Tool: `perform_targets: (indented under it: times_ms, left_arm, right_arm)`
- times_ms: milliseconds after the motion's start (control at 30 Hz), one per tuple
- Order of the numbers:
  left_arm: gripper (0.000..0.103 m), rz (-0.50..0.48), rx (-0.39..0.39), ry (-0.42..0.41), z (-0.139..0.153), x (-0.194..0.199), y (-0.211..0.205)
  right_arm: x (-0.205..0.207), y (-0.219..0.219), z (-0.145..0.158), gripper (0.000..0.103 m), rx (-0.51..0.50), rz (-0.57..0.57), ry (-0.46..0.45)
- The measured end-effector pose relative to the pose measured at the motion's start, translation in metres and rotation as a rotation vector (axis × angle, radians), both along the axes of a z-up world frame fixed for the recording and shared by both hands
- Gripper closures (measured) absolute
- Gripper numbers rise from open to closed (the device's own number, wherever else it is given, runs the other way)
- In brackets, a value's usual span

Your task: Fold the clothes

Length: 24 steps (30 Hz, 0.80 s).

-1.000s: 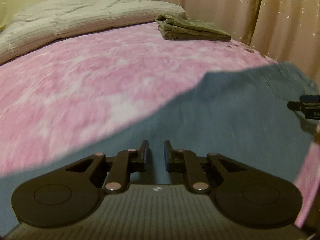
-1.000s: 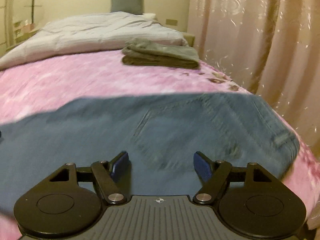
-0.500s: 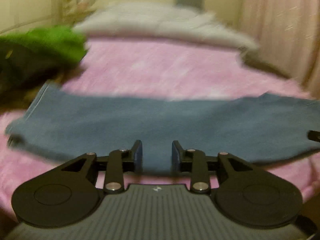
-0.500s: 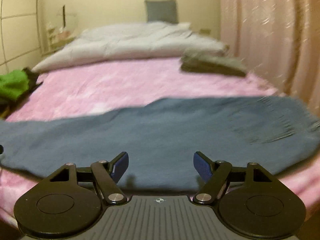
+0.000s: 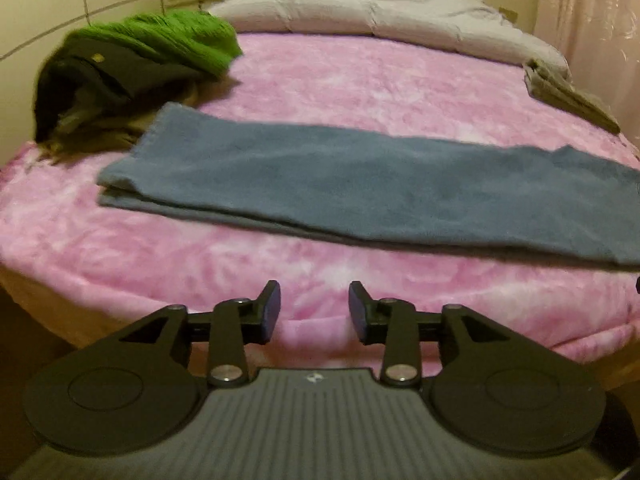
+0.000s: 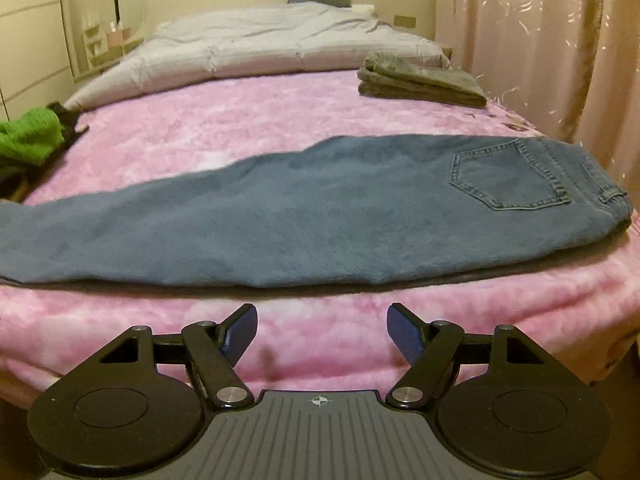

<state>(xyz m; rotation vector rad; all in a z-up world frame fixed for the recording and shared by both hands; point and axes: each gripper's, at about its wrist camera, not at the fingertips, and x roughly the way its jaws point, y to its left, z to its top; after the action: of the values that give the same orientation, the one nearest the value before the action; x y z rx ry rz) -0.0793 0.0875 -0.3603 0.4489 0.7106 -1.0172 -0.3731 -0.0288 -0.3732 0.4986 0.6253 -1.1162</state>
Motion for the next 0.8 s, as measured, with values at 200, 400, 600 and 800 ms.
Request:
perform_targets:
  times_ms: [200,400,600,800]
  left_arm:
    - [0.060,-0.005,-0.030,-0.053,0.026,-0.015,0.016]
    - [0.060,-0.020,-0.045,-0.063,0.037,-0.024,0.024]
    - [0.059,-0.020,-0.053,-0.045,0.035,-0.017,0.026]
    - [0.054,0.080,-0.112,0.145,0.014,0.041,0.031]
  right_arm:
    - [-0.006,0.017,0.018,0.028,-0.012,-0.007,-0.056]
    - [-0.013,0.032,0.034,0.028,-0.046,-0.007,-0.090]
    - [-0.017,0.035,0.042,0.028,-0.051,-0.003,-0.125]
    - [-0.016,0.017,0.036,0.028,0.030,0.028,-0.267]
